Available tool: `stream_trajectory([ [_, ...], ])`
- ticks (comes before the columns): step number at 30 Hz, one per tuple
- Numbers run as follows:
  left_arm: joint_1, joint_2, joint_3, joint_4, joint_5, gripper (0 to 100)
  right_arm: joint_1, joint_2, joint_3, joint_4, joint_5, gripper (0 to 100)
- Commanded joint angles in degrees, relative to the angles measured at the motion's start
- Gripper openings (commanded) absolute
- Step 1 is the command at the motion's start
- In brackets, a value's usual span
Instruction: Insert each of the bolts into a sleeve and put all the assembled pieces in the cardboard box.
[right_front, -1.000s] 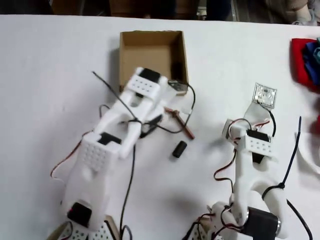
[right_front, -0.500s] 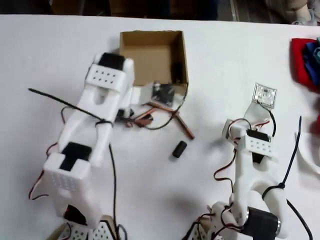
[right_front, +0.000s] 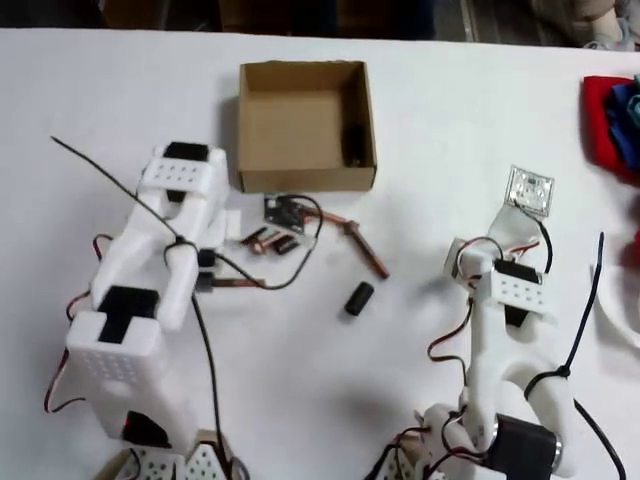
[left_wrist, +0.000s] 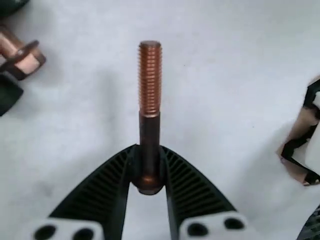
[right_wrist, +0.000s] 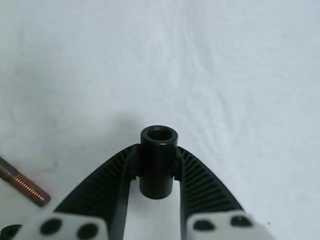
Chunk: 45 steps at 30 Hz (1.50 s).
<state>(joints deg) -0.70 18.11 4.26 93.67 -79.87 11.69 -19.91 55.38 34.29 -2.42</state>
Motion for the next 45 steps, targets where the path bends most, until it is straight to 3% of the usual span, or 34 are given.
stream_trajectory([
  [1,-0.8,-4.0,1.5,-0.8,-40.2,3,0.1,-0.6,-3.2,-0.1,-0.5,2.1],
  [10,-0.7,-4.0,4.3,-7.9,-40.2,3,0.1,-0.6,-3.2,-0.1,-0.5,2.1],
  [16,-0.7,-4.0,4.4,-7.9,-39.6,3,0.1,-0.6,-3.2,-0.1,-0.5,2.1],
  [20,-0.5,-4.0,4.4,-7.3,-35.6,3,0.1,-0.6,-3.2,-0.1,-0.5,2.1],
  [29,-0.6,-4.0,3.9,-3.8,-35.4,18,0.1,-0.6,-3.2,-0.1,-0.5,2.1],
  [38,-0.4,-4.6,3.8,-4.0,-34.9,19,0.2,-0.6,-3.2,-0.1,-0.5,2.1],
  [40,-0.4,-5.5,3.7,-1.7,-29.5,19,0.3,-0.6,-3.2,-0.1,-0.5,2.1],
  [45,4.7,-11.3,2.2,6.8,0.4,19,0.1,-0.6,-3.2,-0.1,-0.5,2.1],
])
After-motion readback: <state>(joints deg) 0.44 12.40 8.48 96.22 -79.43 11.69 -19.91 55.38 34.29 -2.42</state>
